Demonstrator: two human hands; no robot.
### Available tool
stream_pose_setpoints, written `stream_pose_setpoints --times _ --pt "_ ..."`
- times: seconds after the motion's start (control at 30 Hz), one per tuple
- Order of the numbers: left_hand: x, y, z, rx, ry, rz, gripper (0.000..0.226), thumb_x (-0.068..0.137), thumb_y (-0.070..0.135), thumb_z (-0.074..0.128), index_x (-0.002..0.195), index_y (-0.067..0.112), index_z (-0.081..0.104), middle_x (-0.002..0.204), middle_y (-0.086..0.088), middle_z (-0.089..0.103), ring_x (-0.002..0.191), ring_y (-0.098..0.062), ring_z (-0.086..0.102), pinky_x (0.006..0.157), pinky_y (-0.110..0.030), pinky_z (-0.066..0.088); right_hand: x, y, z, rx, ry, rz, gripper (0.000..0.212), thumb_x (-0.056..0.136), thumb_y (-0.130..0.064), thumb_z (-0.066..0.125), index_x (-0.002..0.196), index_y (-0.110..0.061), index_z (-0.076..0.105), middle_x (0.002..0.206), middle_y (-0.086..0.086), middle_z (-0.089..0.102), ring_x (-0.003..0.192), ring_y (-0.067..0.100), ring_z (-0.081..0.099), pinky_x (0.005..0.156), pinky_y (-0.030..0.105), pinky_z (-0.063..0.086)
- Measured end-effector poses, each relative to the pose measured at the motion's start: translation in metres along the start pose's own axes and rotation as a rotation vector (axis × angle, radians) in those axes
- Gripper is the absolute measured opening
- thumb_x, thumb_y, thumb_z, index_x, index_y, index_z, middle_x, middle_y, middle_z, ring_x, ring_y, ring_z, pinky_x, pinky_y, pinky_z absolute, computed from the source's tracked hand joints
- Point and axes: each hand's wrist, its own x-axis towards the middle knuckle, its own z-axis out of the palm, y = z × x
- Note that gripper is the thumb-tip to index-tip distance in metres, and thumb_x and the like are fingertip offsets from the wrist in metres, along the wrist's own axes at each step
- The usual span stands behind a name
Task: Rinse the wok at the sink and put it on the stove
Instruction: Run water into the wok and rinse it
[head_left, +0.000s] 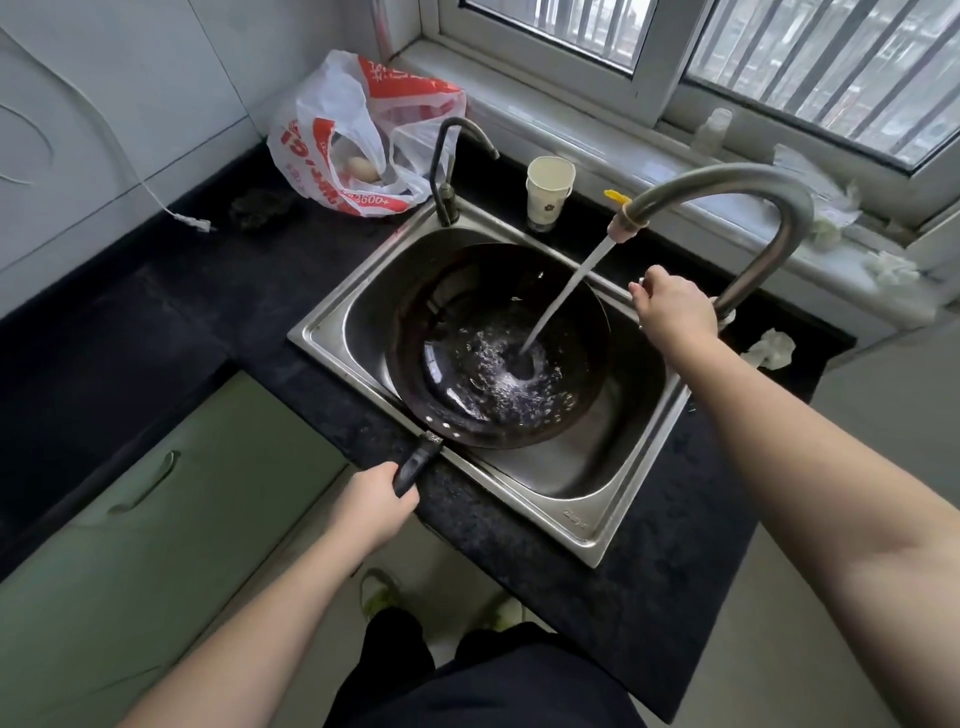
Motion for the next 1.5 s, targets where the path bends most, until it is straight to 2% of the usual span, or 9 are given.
stream_pose_setpoints --times 0.07,0.2,0.33,0.53,0.7,0.9,1.0,1.13,1.5 --pt "0.003 -0.001 -0.005 -0.026 -0.034 0.009 0.018 0.085 0.032 0.056 0.077 0.016 0.055 0.071 -0.003 0.06 0.057 -0.025 0.062 0.049 -0.036 0.056 0.002 0.001 0.002 0.001 -0.004 -0.002 0.031 0.102 -0.036 0.042 0.107 -0.009 0.055 0.087 0.007 0.052 0.078 0.025 0.045 0.069 0.033 0.031" --pt "0.008 0.004 -0.016 -0.02 -0.089 0.045 0.014 0.085 0.024 0.056 0.076 0.014 0.052 0.066 -0.005 0.057 0.038 -0.021 0.055 0.033 -0.02 0.036 0.001 0.002 0.004 0.008 0.001 0.0 0.03 0.102 -0.036 0.042 0.107 -0.009 0.054 0.086 0.006 0.05 0.078 0.025 0.045 0.069 0.034 0.031" --pt "0.013 0.011 -0.023 0.103 -0.079 0.045 0.012 0.08 0.026 0.054 0.074 0.016 0.051 0.069 -0.005 0.06 0.044 -0.025 0.06 0.041 -0.025 0.043 0.001 0.002 0.004 0.024 -0.004 -0.003 0.03 0.102 -0.035 0.042 0.108 -0.008 0.053 0.085 0.005 0.05 0.077 0.024 0.044 0.069 0.033 0.031" --pt "0.008 0.011 -0.014 0.242 0.016 0.055 0.013 0.085 0.03 0.054 0.077 0.02 0.05 0.072 0.001 0.058 0.065 -0.024 0.06 0.05 -0.029 0.039 0.0 0.003 0.005 0.036 -0.004 -0.003 0.029 0.102 -0.036 0.041 0.108 -0.01 0.053 0.084 0.004 0.051 0.076 0.023 0.045 0.069 0.033 0.031" --pt "-0.001 0.006 -0.001 0.184 0.062 0.039 0.017 0.085 0.031 0.051 0.073 0.02 0.046 0.072 -0.001 0.059 0.066 -0.026 0.06 0.049 -0.029 0.039 0.0 0.003 0.004 0.017 0.006 -0.008 0.028 0.102 -0.036 0.041 0.107 -0.011 0.052 0.083 0.004 0.051 0.074 0.023 0.045 0.066 0.033 0.03" --pt "0.01 -0.002 -0.012 0.012 -0.04 0.029 0.013 0.079 0.028 0.055 0.077 0.016 0.056 0.07 -0.004 0.061 0.054 -0.025 0.061 0.046 -0.03 0.049 -0.001 0.003 0.006 -0.003 0.01 0.004 0.028 0.102 -0.037 0.04 0.107 -0.012 0.053 0.082 0.004 0.05 0.074 0.026 0.046 0.066 0.033 0.029" --pt "0.023 -0.002 -0.027 0.062 -0.115 0.085 0.012 0.079 0.024 0.058 0.08 0.012 0.059 0.069 -0.007 0.061 0.047 -0.026 0.059 0.04 -0.029 0.047 0.0 0.003 0.006 0.002 0.005 0.007 0.03 0.102 -0.037 0.04 0.107 -0.011 0.053 0.082 0.004 0.05 0.073 0.025 0.044 0.065 0.033 0.03" --pt "0.037 0.005 -0.042 0.172 -0.158 0.129 0.016 0.078 0.025 0.06 0.068 0.016 0.052 0.064 -0.005 0.06 0.055 -0.029 0.065 0.04 -0.025 0.043 0.001 0.003 0.007 0.011 -0.001 0.016 0.03 0.102 -0.036 0.04 0.108 -0.01 0.052 0.083 0.005 0.051 0.073 0.025 0.044 0.065 0.032 0.031" --pt "0.012 0.004 -0.014 0.23 0.008 0.071 0.015 0.083 0.031 0.055 0.076 0.018 0.05 0.071 0.001 0.057 0.065 -0.024 0.06 0.05 -0.029 0.039 0.0 0.003 0.009 0.018 0.013 0.018 0.03 0.102 -0.037 0.039 0.109 -0.011 0.051 0.085 0.006 0.054 0.075 0.025 0.047 0.066 0.034 0.032"
